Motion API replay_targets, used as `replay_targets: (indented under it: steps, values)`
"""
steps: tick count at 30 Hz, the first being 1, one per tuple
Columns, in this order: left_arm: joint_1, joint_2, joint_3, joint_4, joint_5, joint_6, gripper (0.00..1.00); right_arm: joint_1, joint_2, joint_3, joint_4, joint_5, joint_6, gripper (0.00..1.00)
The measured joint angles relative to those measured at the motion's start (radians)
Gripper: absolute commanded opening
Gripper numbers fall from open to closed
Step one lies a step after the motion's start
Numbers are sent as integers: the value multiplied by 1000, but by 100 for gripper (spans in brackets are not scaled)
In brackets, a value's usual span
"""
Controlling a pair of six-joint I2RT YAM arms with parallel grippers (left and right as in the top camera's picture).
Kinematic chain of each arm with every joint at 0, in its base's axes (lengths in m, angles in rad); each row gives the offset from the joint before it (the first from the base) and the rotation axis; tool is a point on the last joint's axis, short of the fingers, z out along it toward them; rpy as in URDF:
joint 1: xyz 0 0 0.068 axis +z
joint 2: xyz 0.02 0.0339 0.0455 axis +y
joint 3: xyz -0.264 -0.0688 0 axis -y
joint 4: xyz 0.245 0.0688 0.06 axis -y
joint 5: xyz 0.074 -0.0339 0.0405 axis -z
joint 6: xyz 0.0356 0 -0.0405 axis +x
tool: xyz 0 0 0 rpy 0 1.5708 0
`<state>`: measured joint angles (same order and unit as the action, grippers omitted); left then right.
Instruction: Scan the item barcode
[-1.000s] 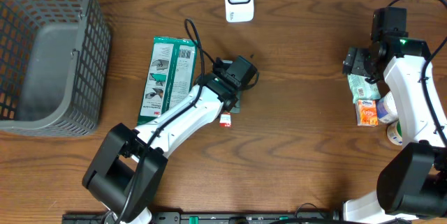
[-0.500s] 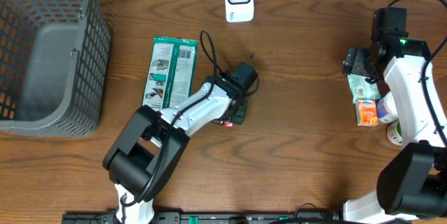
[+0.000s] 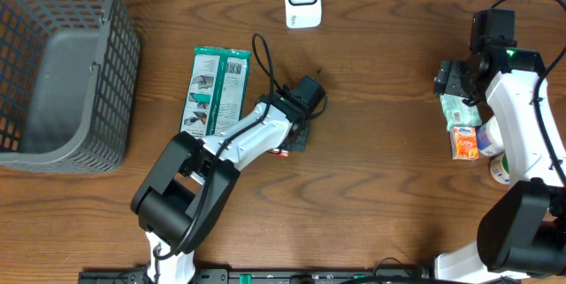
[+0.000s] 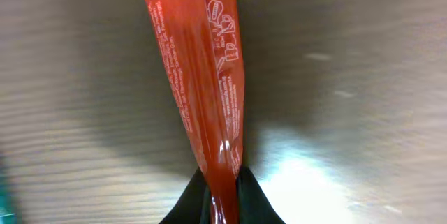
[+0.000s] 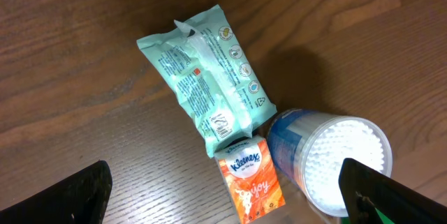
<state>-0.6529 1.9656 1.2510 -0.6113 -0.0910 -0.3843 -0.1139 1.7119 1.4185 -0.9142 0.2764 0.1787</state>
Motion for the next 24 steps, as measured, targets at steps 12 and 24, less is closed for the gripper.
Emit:
replay_targets:
  steps: [12,24]
  values:
    - [-100,-119,-6,-30,-505,49,7,0,0,0,0,0,0,99]
    - [-249,-27,-9,-33,-681,230,7,0,0,0,0,0,0,99]
